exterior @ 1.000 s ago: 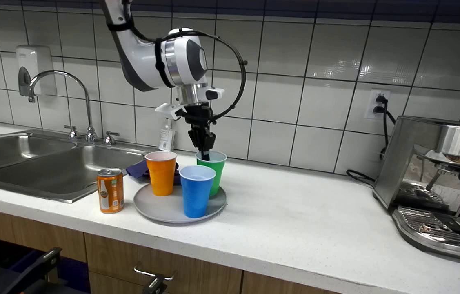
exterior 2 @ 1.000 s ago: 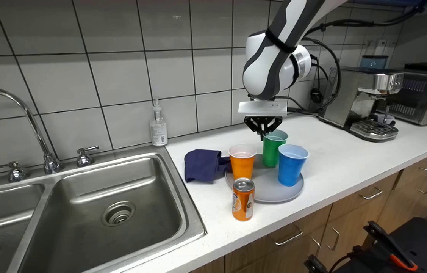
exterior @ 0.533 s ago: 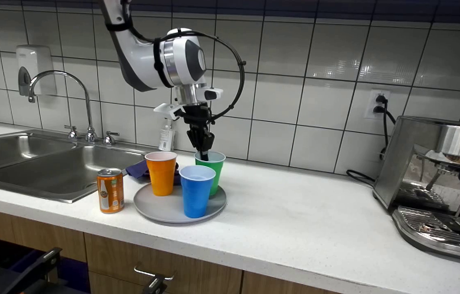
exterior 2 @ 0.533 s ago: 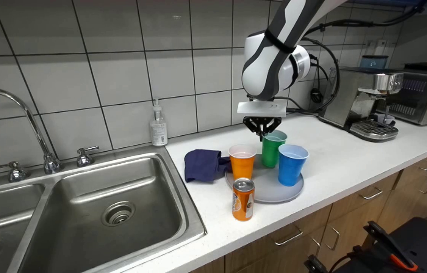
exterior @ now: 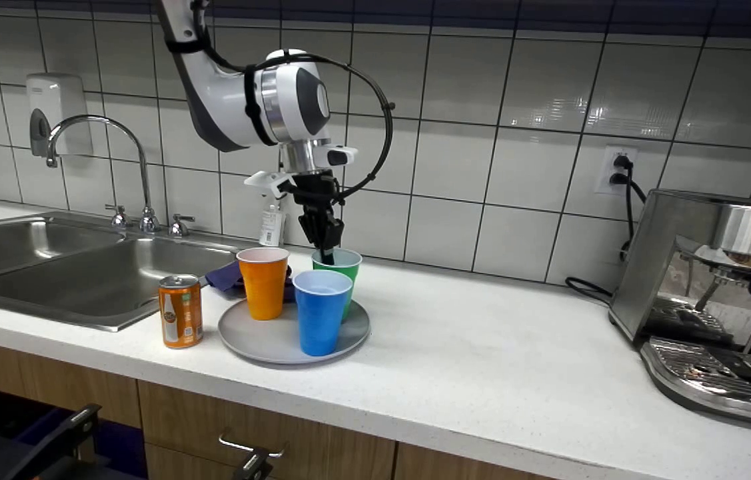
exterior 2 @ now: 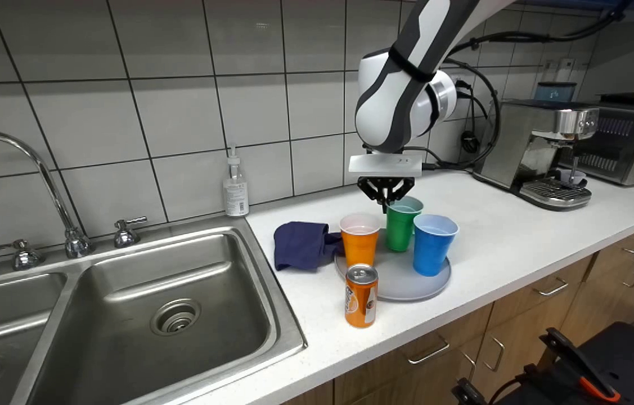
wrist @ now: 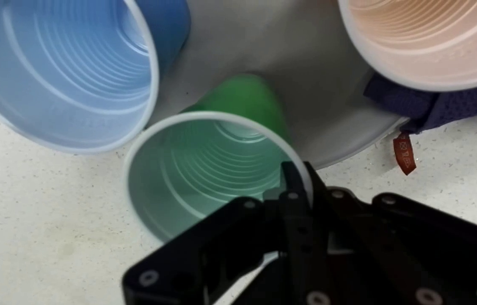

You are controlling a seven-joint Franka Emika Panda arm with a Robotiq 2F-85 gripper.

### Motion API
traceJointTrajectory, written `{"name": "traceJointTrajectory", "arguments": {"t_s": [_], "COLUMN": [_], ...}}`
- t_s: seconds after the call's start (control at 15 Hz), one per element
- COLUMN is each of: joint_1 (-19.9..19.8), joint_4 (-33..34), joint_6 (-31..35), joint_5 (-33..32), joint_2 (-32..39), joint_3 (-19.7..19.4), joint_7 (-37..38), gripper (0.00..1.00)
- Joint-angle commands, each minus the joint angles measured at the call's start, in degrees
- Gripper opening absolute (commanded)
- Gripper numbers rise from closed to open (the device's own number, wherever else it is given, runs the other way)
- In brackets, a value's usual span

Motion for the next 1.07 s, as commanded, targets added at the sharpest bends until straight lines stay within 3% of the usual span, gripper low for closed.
{"name": "traceJointTrajectory", "arguments": {"t_s": [0.0, 0.2, 0.27, 0.4, 0.87, 1.0], "joint_1": [0.6, 0.7, 0.7, 0.8, 0.7, 0.5], "joint_4": [-0.4, -0.5, -0.5, -0.6, -1.5, -2.1], "joint_6": [0.4, 0.5, 0.5, 0.4, 0.5, 0.8], "joint_5": [-1.3, -1.3, -1.3, -1.5, -2.2, -2.3], "joint_2": [0.0, 0.2, 0.2, 0.1, -1.9, -3.0], "joint_3": [-0.4, -0.4, -0.4, -0.4, 0.0, 0.3], "joint_7": [1.6, 1.3, 1.3, 0.9, -1.3, -2.4], "gripper": [0.01, 0.01, 0.29, 0.37, 0.90, 1.00]}}
